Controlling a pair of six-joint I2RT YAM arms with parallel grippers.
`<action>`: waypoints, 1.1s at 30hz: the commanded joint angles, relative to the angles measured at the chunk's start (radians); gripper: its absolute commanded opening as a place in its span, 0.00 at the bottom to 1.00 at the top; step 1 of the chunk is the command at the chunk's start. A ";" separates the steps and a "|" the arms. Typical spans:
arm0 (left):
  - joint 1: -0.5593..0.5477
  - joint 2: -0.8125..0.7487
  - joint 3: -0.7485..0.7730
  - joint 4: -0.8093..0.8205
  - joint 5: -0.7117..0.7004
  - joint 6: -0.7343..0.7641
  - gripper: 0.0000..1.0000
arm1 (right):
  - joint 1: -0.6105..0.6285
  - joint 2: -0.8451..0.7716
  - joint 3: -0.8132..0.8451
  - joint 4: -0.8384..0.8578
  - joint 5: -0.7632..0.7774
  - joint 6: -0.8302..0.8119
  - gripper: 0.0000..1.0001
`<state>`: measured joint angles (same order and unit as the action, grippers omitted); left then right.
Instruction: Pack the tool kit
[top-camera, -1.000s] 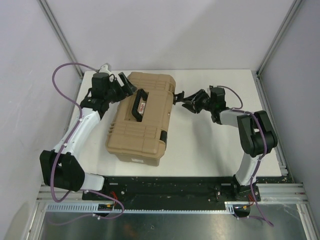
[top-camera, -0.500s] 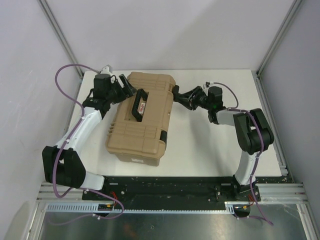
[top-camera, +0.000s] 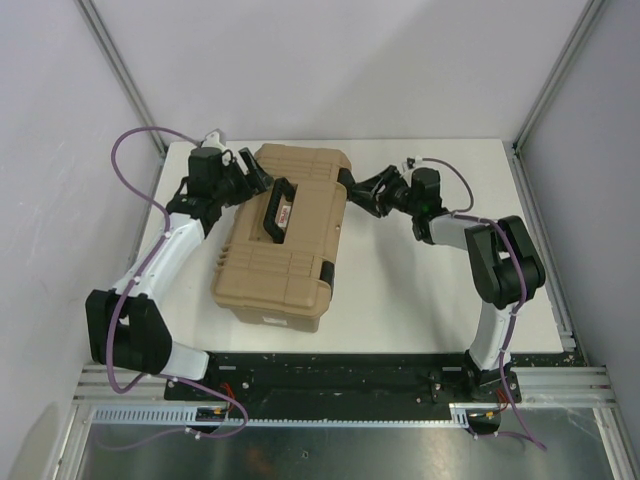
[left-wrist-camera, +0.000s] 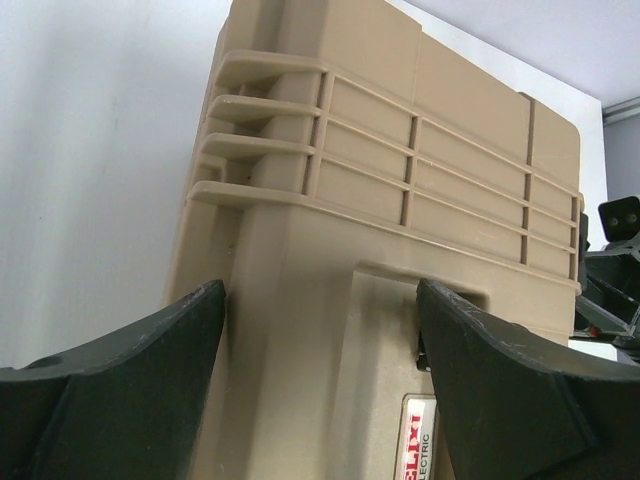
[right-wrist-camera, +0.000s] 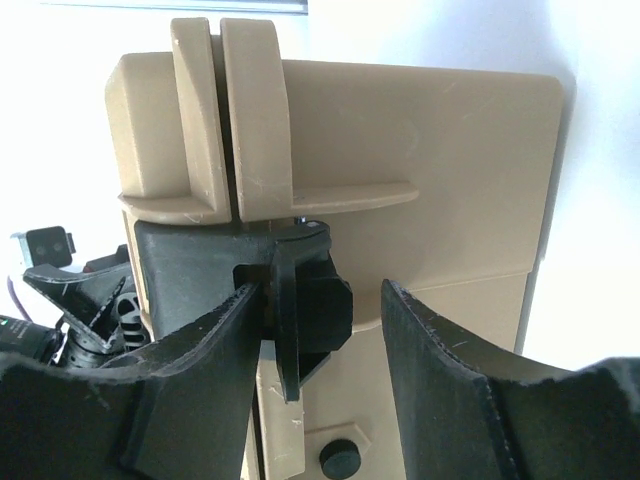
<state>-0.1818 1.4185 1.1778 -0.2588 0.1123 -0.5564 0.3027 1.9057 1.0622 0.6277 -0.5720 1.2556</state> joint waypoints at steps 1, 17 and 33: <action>-0.003 0.034 -0.028 -0.054 0.004 0.024 0.83 | 0.024 -0.031 0.066 -0.073 0.014 -0.091 0.56; -0.002 0.047 -0.016 -0.053 0.000 0.040 0.83 | 0.048 -0.014 0.084 -0.323 0.098 -0.246 0.65; -0.002 0.048 -0.013 -0.054 -0.005 0.047 0.83 | 0.049 -0.034 0.007 -0.362 0.126 -0.311 0.60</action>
<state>-0.1818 1.4345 1.1778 -0.2287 0.1101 -0.5301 0.3248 1.8664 1.1240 0.3851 -0.4641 1.0164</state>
